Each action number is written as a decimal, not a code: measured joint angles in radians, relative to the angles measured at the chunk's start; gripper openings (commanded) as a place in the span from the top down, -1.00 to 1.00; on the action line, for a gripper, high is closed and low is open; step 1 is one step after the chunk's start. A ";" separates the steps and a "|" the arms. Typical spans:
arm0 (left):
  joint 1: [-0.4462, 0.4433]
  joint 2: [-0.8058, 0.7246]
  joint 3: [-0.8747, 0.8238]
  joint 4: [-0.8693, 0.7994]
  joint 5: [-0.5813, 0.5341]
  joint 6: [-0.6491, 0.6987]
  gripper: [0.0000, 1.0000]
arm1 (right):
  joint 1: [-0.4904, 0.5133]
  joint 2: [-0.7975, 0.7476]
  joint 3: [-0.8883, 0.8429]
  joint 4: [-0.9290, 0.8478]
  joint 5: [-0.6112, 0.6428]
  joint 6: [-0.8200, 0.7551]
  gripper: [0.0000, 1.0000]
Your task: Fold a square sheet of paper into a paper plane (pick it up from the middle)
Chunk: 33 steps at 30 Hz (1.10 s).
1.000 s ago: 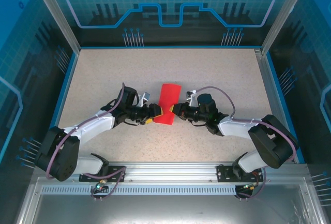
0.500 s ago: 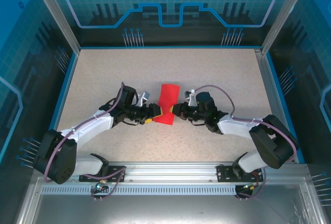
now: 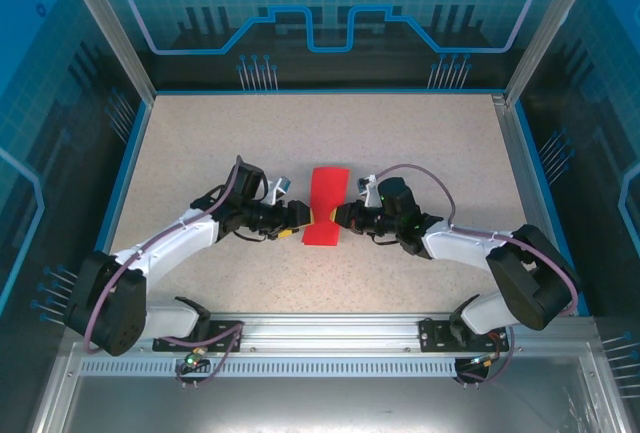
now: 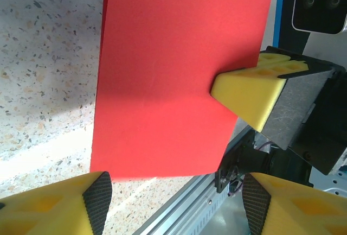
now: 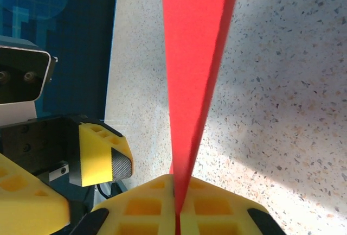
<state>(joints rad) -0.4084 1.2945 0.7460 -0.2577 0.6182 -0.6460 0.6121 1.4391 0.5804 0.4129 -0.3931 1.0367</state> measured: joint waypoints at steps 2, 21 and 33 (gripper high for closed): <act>0.000 0.000 0.005 -0.009 0.000 0.004 -0.37 | 0.000 0.000 0.003 -0.010 0.000 -0.007 0.86; 0.000 0.029 0.012 0.002 0.000 0.020 -0.38 | -0.011 -0.023 0.004 0.068 -0.009 0.035 0.87; 0.000 0.028 -0.026 0.028 0.002 -0.011 -0.38 | -0.018 -0.025 0.004 0.114 -0.012 0.066 0.87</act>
<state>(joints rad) -0.4088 1.3228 0.7200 -0.2295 0.6201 -0.6575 0.5945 1.4143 0.5842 0.5270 -0.4053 1.1030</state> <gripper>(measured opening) 0.692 0.070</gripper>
